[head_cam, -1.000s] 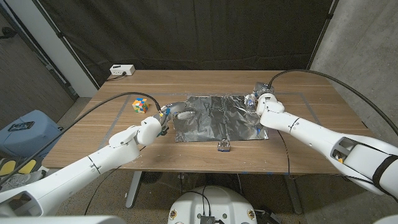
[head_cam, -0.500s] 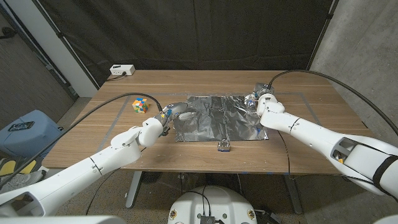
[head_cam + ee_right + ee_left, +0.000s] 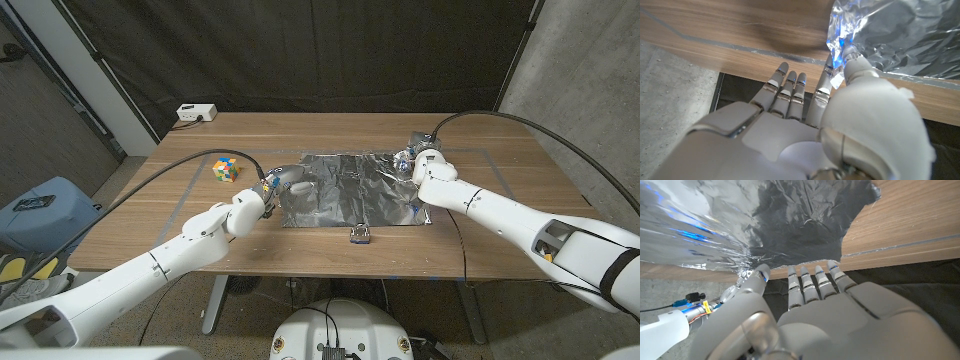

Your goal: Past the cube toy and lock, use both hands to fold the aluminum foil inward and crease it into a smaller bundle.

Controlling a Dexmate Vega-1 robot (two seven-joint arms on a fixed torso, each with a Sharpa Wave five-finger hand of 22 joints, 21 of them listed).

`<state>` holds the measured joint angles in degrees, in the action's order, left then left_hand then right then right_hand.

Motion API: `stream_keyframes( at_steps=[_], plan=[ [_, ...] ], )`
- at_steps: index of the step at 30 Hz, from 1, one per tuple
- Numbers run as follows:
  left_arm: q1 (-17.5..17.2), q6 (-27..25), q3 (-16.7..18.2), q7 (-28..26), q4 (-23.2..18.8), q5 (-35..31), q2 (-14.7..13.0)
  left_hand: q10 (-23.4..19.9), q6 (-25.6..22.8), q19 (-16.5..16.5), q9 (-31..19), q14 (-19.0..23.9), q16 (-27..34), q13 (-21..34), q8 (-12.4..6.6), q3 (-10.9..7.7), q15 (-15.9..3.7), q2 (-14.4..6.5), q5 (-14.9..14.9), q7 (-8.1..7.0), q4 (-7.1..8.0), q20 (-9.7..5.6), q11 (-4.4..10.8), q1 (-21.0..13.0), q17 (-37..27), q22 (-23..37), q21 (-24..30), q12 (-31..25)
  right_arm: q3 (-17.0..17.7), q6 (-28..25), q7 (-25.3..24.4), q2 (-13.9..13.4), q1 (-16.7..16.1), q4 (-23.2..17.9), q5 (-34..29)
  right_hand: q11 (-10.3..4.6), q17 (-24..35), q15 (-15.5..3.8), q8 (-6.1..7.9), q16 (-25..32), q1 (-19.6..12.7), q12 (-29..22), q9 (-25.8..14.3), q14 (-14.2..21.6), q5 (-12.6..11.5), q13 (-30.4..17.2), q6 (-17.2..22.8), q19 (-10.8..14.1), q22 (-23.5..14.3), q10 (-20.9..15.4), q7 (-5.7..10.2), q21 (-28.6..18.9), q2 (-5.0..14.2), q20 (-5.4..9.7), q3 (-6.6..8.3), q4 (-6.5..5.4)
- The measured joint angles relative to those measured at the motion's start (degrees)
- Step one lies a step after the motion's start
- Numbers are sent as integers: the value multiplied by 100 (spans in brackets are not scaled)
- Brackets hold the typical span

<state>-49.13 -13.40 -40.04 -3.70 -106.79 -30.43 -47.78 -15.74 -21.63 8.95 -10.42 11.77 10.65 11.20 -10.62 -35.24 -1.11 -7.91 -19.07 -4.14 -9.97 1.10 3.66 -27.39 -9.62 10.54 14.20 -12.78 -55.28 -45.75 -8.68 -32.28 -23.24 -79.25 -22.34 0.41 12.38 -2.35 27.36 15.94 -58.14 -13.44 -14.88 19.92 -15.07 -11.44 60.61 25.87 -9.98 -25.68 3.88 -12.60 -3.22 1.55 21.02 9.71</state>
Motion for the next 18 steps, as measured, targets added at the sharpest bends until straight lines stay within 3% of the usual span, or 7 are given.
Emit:
stream_keyframes(
  at_steps=[5, 18],
  plan=[
    [70, -72, -104, 122, 42, -218, 29, 103, 120, -83, 0, -84, -28, 0, 21, 98, 39, 0, 23, 24, 98, 76, -58, 0, -19, 0, -44, 29, 0, 2, 5, -14, 0, -7, 0, -14, 29, 0, 0, 0, 0, 0, 0, 0, 0, 0, 0, 0, 0, -50, 0, 0, 0, 0, 0, 0],
    [205, -254, -298, 480, 83, -573, 77, 103, 107, -178, 0, -135, -27, 0, 25, 216, 49, -30, 89, 36, 299, 50, -59, 262, -68, 0, -67, 50, 15, 63, 14, -39, 0, -12, -7, -14, 28, -18, 0, 0, -32, 41, 9, 18, 1, 0, -1, -1, 0, -50, -1, 45, 32, -1, -40, -40]
  ],
)
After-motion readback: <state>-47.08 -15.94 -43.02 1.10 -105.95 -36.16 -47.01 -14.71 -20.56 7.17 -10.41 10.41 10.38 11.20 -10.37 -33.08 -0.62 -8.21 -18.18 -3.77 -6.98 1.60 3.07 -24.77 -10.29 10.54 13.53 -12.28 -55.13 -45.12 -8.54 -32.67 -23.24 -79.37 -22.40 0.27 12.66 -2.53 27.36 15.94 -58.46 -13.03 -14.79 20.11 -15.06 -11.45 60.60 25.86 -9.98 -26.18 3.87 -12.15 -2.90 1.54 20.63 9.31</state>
